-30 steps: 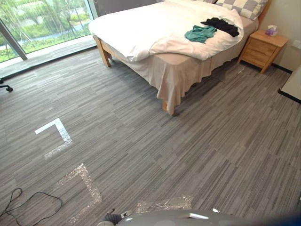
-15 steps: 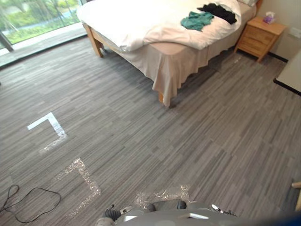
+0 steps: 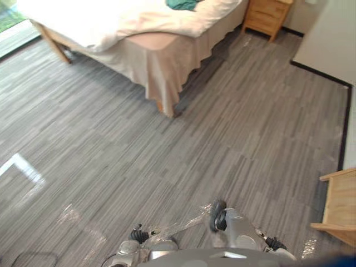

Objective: Tidy the bed and pick cloth on bed and put in laundry

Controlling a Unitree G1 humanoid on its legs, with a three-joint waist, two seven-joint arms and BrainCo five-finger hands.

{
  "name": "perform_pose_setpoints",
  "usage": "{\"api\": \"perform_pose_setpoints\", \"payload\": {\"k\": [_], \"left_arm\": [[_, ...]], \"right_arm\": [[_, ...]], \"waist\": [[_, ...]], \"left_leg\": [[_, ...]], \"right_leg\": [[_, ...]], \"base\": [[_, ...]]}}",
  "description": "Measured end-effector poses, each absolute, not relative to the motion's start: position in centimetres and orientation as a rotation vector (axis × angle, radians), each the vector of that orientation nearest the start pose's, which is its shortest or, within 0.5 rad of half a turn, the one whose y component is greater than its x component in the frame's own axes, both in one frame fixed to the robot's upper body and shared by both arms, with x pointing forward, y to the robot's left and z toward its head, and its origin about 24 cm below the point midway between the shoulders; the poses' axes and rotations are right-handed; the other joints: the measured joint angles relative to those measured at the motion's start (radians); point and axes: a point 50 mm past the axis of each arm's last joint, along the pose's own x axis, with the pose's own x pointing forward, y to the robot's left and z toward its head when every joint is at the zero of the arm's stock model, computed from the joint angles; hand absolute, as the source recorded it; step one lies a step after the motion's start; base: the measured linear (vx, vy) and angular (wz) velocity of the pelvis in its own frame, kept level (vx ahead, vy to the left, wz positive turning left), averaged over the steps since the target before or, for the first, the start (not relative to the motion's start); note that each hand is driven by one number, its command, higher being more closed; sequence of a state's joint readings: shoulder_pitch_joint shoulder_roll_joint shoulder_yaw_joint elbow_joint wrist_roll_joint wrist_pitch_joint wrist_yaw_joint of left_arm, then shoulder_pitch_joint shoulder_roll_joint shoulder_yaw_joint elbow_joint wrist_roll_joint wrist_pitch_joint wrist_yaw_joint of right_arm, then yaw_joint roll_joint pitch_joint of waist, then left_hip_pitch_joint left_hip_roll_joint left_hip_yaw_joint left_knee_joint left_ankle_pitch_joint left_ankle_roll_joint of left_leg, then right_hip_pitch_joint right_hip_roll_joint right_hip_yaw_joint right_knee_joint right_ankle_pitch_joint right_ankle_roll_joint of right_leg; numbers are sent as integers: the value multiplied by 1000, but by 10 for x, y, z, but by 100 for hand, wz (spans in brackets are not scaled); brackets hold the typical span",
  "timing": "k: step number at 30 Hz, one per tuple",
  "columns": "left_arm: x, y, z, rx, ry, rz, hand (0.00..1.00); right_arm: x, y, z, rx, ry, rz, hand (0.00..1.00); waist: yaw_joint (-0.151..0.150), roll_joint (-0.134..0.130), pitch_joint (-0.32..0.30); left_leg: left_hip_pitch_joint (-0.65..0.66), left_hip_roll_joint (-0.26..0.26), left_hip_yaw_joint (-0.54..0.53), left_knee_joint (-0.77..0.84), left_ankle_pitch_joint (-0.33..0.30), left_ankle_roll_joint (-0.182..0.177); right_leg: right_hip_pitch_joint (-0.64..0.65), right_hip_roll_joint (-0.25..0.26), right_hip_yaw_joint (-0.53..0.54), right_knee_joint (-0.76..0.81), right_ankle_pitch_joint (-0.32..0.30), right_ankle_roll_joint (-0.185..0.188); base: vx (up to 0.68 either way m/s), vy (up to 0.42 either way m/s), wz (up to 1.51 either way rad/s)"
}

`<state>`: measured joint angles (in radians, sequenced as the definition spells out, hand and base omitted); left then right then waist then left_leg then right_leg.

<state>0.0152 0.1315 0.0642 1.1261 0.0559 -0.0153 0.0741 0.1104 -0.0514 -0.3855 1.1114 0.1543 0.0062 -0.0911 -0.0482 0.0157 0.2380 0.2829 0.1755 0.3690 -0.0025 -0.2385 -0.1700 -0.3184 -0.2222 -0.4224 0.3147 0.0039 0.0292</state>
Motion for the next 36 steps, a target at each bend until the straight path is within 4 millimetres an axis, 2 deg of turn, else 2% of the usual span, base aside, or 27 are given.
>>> {"api": "perform_pose_setpoints", "payload": {"k": [1, 2, 3, 5, 6, 7, 8, 9, 11, 13, 14, 15, 16, 17, 18, 19, 20, 22, 24, 26, 27, 29, 30, 31, 32, 34, 36], "left_arm": [[105, 201, -161, 138, 1120, 161, 0], [106, 196, -162, 124, 1115, 156, 0], [111, 187, -161, 95, 1089, 146, 0], [117, 176, -160, 64, 1075, 136, 0], [120, 173, -159, 40, 1061, 143, 0], [125, 173, -156, 30, 1030, 150, 0], [127, 173, -155, 30, 1020, 150, 0], [132, 172, -153, 27, 992, 147, 0], [142, 166, -149, 8, 956, 137, 0], [149, 165, -145, -17, 924, 149, 0], [152, 166, -144, -16, 907, 150, 0], [153, 166, -143, -17, 902, 150, 0], [153, 166, -143, -20, 898, 150, 0], [153, 165, -143, -36, 899, 157, 0], [153, 165, -143, -40, 901, 159, 0], [152, 166, -143, -40, 902, 160, 0], [154, 169, -143, -29, 898, 162, 0], [158, 177, -140, -2, 886, 163, 0], [158, 178, -141, 4, 892, 162, 0], [150, 182, -143, 13, 911, 168, 0], [141, 187, -146, 25, 934, 177, 0], [131, 183, -150, 14, 964, 175, 0], [129, 183, -150, 20, 970, 171, 0], [128, 185, -151, 31, 983, 168, 0], [125, 186, -154, 33, 1006, 170, 0], [122, 186, -154, 35, 1016, 170, 0], [125, 184, -154, 36, 1007, 162, 0]], "right_arm": [[56, -224, -167, 228, 1179, -585, 0], [58, -225, -166, 224, 1177, -585, 0], [67, -227, -165, 215, 1158, -575, 0], [67, -227, -165, 203, 1165, -568, 0], [67, -227, -165, 185, 1171, -556, 0], [70, -227, -165, 150, 1173, -525, 0], [71, -227, -164, 135, 1172, -511, 0], [77, -225, -163, 103, 1159, -475, 0], [88, -229, -161, 53, 1143, -438, 0], [98, -229, -158, 35, 1124, -422, 0], [102, -228, -158, 36, 1117, -415, 0], [102, -227, -158, 34, 1116, -411, 0], [105, -225, -157, 32, 1109, -404, 0], [107, -225, -157, 30, 1102, -399, 0], [108, -225, -157, 30, 1099, -399, 0], [108, -224, -157, 30, 1099, -398, 0], [108, -216, -158, 44, 1104, -386, 0], [116, -200, -159, 68, 1086, -348, 0], [118, -189, -160, 82, 1087, -317, 0], [118, -185, -160, 90, 1086, -304, 0], [116, -184, -161, 95, 1091, -304, 0], [111, -189, -161, 91, 1099, -315, 0], [111, -193, -161, 90, 1094, -326, 0], [110, -193, -161, 93, 1099, -324, 0], [113, -198, -159, 83, 1080, -332, 0], [118, -201, -157, 73, 1060, -335, 0], [122, -201, -155, 72, 1042, -332, 0]], "waist": [[-8, 48, -25], [-9, 60, -28], [-12, 73, -23], [-18, 71, -23], [-17, 71, -21], [-12, 67, -14], [-11, 63, -10], [-4, 48, -3], [5, 45, -2], [38, 47, 3], [43, 37, 9], [44, 35, 10], [47, 33, 11], [48, 37, 9], [50, 40, 7], [57, 41, 7], [67, 8, -9], [80, -25, -11], [95, -28, -12], [104, -36, -18], [104, -36, -37], [101, -12, -61], [95, -24, -65], [90, -32, -62], [75, -33, -62], [54, -22, -53], [50, -12, -47]], "left_leg": [[-7, 52, 15, 7, 13, -25], [-8, 66, 22, 16, 30, -38], [-44, 106, 24, 107, 67, -45], [-136, 165, -4, 350, 131, 50], [-196, 223, -15, 567, 146, 130], [-237, 257, -26, 732, 121, 132], [-257, 259, -29, 777, 108, 124], [-307, 224, -58, 838, 76, 111], [-393, 153, -83, 847, 17, 102], [-481, 78, -75, 776, -32, 111], [-508, 23, -75, 677, -37, 109], [-516, -2, -75, 619, -34, 104], [-530, -51, -74, 475, -6, 104], [-541, -81, -69, 325, 64, 111], [-543, -91, -58, 248, 119, 118], [-540, -93, -39, 201, 219, 151], [-505, -134, -9, 159, 294, 240], [-521, -154, -4, 187, 264, 267], [-496, -156, 14, 210, 244, 295], [-439, -169, 22, 192, 241, 298], [-401, -181, 32, 167, 223, 283], [-345, -171, 24, 112, 168, 259], [-298, -186, -1, 74, 144, 252], [-268, -196, -33, 76, 128, 264], [-230, -196, -57, 78, 117, 262], [-177, -187, -94, 68, 117, 261], [-135, -146, -117, 70, 111, 250]], "right_leg": [[-26, 48, -16, 38, -46, -40], [-35, 60, -21, 49, -56, -50], [-35, 82, -27, 75, -76, -105], [33, 118, -34, 23, -99, -133], [120, 154, -37, -44, -106, -140], [206, 183, -38, -105, -108, -142], [244, 192, -35, -129, -108, -142], [312, 198, -22, -182, -120, -146], [361, 198, 13, -223, -136, -139], [401, 186, 55, -239, -153, -115], [429, 165, 70, -240, -166, -94], [441, 156, 76, -241, -173, -83], [469, 137, 82, -250, -187, -60], [497, 129, 84, -264, -201, -33], [512, 129, 84, -271, -210, -18], [533, 129, 87, -276, -223, 1], [560, 102, 89, -291, -231, 30], [563, 82, 87, -307, -186, 57], [592, 81, 92, -295, -125, 71], [624, 79, 91, -270, -74, 75], [630, 76, 91, -212, -46, 92], [563, 74, 94, -6, -51, 104], [460, 17, 105, 257, -15, 171], [358, -47, 106, 507, -29, 175], [289, -97, 71, 654, -78, 123], [247, -135, 7, 701, -148, 77], [193, -103, -20, 562, -207, 74]], "base": [[562, -323, -18], [621, -330, -30], [726, -426, -29], [639, -403, -19], [535, -310, -18], [623, -360, -18], [445, -227, -14], [386, -158, -16], [339, -79, -39], [354, 51, -60], [352, 94, -40], [376, 138, -36], [390, 177, -26], [400, 198, -21], [339, 187, -11], [492, 223, 5], [500, 193, 10], [512, 143, 21], [389, 122, 31], [325, 104, 39], [332, 117, 50], [304, 97, 51], [284, 33, 64], [349, 19, 82], [311, 12, 68], [351, -22, 68], [310, -107, 68]]}}
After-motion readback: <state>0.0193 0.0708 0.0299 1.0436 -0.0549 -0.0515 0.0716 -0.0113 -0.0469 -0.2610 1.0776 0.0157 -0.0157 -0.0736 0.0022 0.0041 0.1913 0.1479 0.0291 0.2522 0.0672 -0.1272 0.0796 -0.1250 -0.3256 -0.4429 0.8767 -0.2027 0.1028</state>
